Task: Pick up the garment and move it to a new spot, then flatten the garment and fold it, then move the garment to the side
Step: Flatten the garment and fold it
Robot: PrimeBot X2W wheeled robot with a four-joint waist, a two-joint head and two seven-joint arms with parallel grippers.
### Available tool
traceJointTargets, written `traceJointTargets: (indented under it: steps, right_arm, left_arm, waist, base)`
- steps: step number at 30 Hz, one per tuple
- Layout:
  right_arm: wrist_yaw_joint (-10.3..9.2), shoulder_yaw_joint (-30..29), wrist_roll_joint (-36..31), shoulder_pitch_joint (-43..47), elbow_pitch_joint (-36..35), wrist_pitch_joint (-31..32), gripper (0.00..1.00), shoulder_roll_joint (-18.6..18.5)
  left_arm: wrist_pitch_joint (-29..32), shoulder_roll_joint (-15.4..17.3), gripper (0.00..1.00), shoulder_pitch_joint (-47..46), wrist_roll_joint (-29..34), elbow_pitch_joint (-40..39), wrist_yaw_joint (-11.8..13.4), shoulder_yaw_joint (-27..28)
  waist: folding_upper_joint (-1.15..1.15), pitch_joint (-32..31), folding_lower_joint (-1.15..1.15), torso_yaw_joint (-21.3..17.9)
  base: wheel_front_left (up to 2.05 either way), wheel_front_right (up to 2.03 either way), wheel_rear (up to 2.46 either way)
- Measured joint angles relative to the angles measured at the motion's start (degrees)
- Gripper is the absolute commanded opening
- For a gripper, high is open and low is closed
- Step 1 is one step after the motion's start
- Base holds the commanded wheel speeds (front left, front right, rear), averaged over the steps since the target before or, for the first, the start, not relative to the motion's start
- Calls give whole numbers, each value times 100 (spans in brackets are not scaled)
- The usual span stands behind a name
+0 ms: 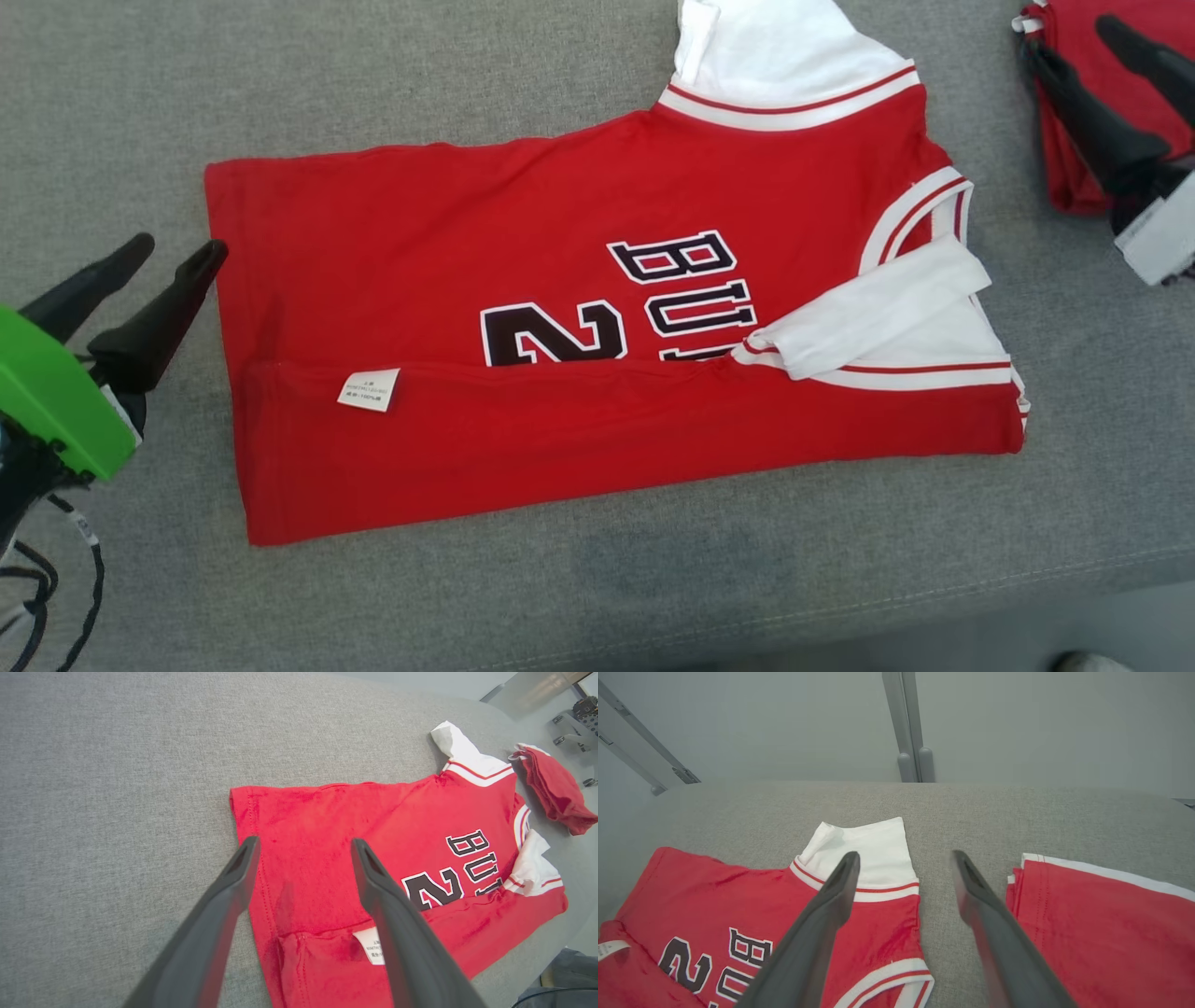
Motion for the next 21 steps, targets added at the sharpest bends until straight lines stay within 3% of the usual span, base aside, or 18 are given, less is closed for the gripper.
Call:
traceJointTargets:
  steps: [11, 21]
  right_arm:
    - [-18, 653, -434, -1401, 447, 479, 100, 700]
    - [75, 903, -633, -1752, 1123, 526, 100, 1044]
  left_arm:
    - [288, 7, 100, -864, 31, 536, -145, -311]
    - [179, -81, 100, -1209, 109, 1161, -344, -392]
  waist:
    - [0, 735, 1, 27]
    - [0, 1076, 1, -39]
  base:
    - [0, 0, 0]
    - [0, 0, 0]
